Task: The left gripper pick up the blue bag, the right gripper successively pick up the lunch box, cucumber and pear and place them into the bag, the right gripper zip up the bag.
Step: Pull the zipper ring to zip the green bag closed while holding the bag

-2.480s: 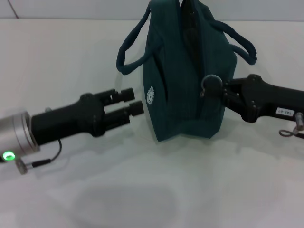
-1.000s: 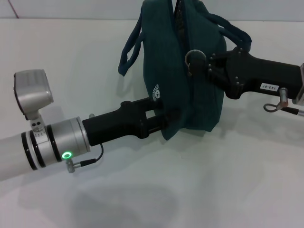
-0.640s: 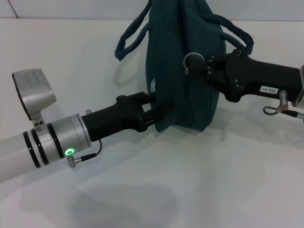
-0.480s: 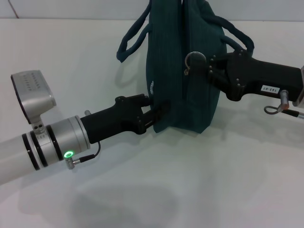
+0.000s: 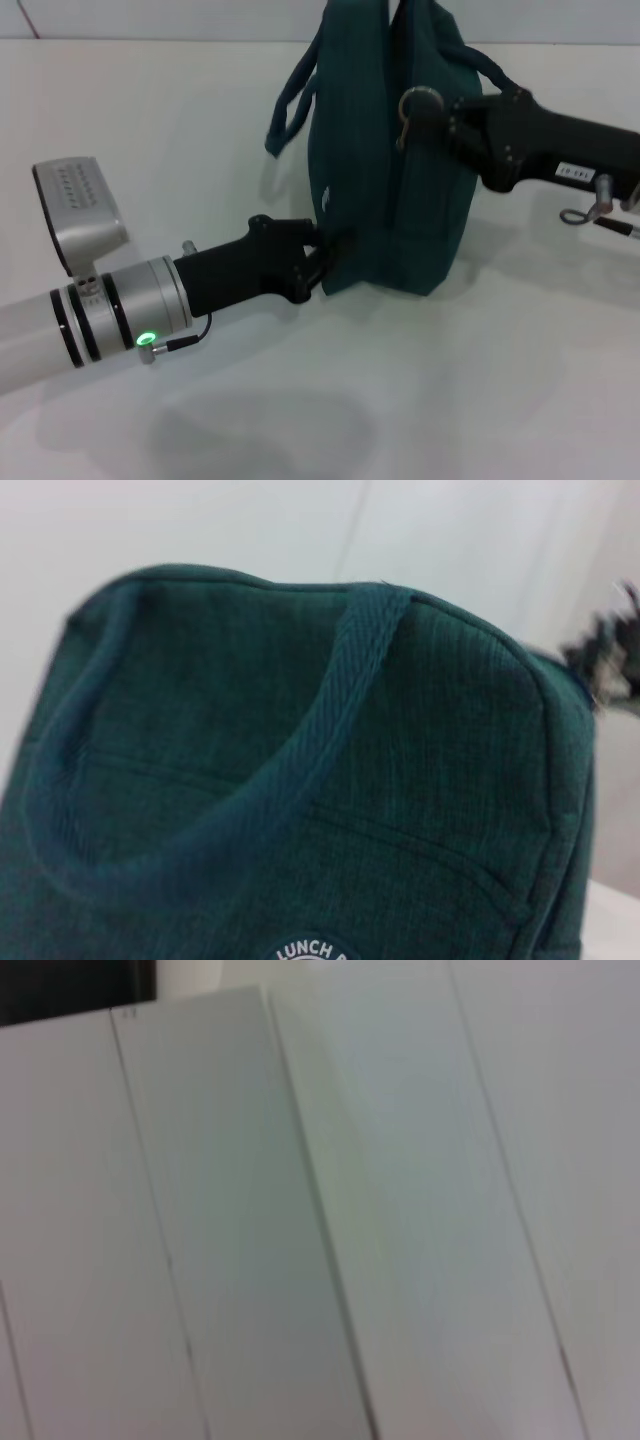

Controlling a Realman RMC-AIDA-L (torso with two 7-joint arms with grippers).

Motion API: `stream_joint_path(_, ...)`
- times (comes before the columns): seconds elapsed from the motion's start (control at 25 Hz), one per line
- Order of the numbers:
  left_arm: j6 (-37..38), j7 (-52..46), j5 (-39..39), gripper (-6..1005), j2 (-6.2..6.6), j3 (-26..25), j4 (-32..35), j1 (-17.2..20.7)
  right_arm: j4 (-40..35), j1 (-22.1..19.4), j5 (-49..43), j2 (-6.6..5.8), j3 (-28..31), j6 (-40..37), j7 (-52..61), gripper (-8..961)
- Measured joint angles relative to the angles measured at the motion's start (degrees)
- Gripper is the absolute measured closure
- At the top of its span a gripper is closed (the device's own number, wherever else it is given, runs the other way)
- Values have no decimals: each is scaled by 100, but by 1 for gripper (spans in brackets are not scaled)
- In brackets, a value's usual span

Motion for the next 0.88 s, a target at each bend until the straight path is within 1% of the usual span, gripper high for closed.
stream_joint_path(0.24,1,244,22,912,30,339,1,9,-14,-92,392,-21,0,10,-2,944)
stream_joint_path(0.56,2,277,33,937,64,826,130,141,-7,-197,639,-30,80,52,-3,945)
stream_joint_path(0.72,56,281,47,930,89,1103,403,307,-4,-256,688,-21,79,102,-3,944)
stream_joint_path(0.88,270,284,92,917,125,1143,773,587,2,-310,692,-21,79,100,-3,944)
